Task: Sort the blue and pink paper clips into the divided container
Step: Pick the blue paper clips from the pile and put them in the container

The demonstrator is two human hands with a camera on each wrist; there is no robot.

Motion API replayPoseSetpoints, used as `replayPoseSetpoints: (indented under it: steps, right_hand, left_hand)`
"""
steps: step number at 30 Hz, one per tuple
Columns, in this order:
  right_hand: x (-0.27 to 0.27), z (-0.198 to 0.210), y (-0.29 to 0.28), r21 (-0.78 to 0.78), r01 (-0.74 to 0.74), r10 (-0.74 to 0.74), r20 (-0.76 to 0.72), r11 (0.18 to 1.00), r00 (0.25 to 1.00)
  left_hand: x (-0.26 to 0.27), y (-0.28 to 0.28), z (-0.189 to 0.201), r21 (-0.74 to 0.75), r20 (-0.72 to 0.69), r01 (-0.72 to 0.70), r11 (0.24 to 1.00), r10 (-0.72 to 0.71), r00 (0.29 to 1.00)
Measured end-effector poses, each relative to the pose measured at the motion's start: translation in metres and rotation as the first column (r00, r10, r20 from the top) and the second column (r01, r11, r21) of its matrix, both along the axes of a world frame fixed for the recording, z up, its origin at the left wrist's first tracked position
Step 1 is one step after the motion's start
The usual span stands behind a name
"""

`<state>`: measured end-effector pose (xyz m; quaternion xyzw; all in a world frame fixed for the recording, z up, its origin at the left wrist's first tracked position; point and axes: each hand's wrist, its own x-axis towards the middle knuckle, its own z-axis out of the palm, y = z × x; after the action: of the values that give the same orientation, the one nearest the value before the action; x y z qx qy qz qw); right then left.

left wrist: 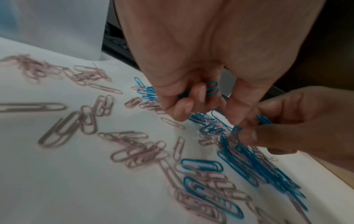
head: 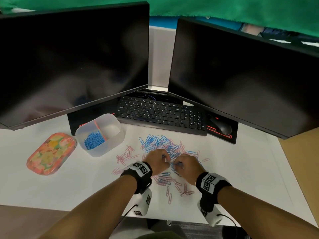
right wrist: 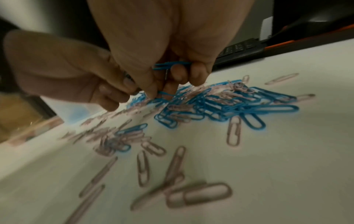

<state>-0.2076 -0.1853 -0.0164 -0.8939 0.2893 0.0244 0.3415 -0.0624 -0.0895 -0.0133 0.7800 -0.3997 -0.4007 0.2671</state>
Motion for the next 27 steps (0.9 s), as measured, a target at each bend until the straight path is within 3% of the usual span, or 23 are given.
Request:
replayPoseSetpoints:
  steps: [6,13,16,19,22,24,27]
  right_hand:
    - [0.000,0.014,-0.004,0.179,0.109,-0.115,0.022,0.978,0.993]
    - [0.001,0.022,-0.013,0.285,0.145,-0.141,-0.037,0.947,0.989]
    - [0.011,0.030,-0.012,0.469,0.231,-0.249,-0.023,0.853,0.968]
    - [0.029,0.039,-0.004,0.569,0.287,-0.331,-0.026,0.771,0.943]
    - [0.051,0.046,0.005,0.485,0.279,-0.329,0.021,0.829,0.944]
    - [0.067,0.053,0.011,0.399,0.272,-0.322,0.062,0.876,0.945]
    - [0.085,0.066,0.018,0.330,0.234,-0.268,0.060,0.914,0.962]
  left_hand:
    - [-0.005,-0.002,-0.002,-0.020,0.184,0.131,0.991,-0.126,0.975]
    - [0.010,0.010,-0.005,-0.096,-0.005,0.053,0.994,-0.054,0.999]
    - [0.017,0.014,0.002,-0.112,-0.230,-0.106,0.988,0.078,0.970]
    - [0.016,0.015,0.013,-0.012,-0.530,-0.336,0.942,0.279,0.801]
    - [0.015,0.013,0.022,0.100,-0.752,-0.554,0.827,0.427,0.502]
    - [0.015,0.011,0.028,0.173,-0.840,-0.639,0.750,0.451,0.301]
    - [0.016,0.008,0.038,0.238,-0.913,-0.686,0.688,0.399,0.083]
